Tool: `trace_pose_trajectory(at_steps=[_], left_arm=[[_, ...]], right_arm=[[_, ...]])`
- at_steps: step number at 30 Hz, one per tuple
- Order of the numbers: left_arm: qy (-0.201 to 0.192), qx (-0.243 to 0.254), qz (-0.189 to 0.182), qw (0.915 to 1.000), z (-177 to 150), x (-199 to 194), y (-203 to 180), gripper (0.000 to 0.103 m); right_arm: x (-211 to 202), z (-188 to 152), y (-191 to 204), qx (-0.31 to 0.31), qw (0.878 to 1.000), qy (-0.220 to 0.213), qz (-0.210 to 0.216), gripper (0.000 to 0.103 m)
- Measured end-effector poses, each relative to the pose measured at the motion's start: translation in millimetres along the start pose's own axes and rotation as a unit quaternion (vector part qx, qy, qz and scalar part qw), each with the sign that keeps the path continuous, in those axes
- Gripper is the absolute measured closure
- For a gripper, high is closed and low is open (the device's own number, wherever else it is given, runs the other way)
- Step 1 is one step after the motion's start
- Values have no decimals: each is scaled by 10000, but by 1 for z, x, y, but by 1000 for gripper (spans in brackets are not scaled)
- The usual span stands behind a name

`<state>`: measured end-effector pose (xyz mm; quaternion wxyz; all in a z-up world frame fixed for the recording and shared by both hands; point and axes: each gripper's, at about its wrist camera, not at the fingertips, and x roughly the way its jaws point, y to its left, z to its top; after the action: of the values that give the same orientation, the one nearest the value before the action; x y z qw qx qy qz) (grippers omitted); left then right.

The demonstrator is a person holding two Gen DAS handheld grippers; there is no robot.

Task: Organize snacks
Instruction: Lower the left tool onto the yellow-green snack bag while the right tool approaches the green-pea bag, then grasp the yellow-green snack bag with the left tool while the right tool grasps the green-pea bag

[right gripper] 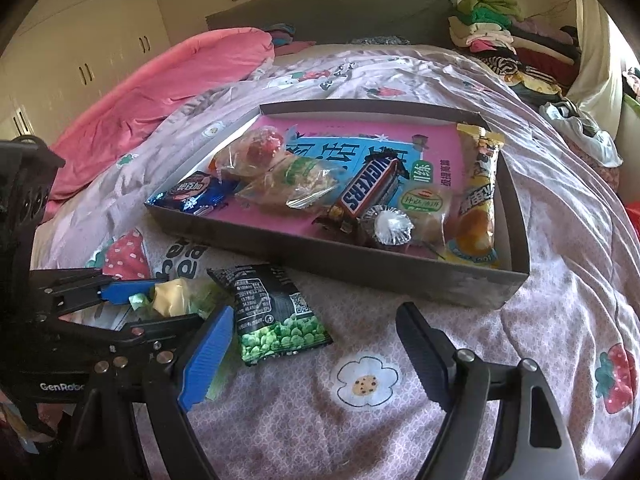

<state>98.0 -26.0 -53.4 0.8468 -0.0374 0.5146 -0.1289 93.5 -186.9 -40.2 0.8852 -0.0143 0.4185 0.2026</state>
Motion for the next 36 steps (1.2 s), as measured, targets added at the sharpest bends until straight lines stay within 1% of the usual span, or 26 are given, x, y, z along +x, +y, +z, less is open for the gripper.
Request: trace_pose_trajectory(at_steps=[6,10,17,21,22,23,27,28,36], left_arm=[[1,-112,-67,9999,0,-2,8,60],[-8,-169,-28,9999,-3,-6,15,60],[-49,-385,1,9992,-4,-13,35,60],[-71,-488,-44,9988,-3,-13,42,60],[-77,-491,-49,9988,-4,-12,42,60],[-90,-492,-50,9987,-4,-12,42,60],[-103,-478,-35,9988,-4,-11,41,60],[-102,-479,-33,9988,-4,-11,41,60],[-134,-470,-47,9988,-4,-11,39,60]], right_arm=[[5,1,5,-107,9999,36,7,21],[11,5,12,-273,9996,52,41,22],[30,12,23,-464,9986,214,156,35],[39,13,30,-612,9974,337,160,38],[40,12,31,-648,9972,338,164,40],[40,12,32,-681,9970,315,178,46],[39,9,35,-730,9963,313,314,58],[38,9,35,-728,9961,316,373,63],[27,3,38,-613,9953,239,713,65]])
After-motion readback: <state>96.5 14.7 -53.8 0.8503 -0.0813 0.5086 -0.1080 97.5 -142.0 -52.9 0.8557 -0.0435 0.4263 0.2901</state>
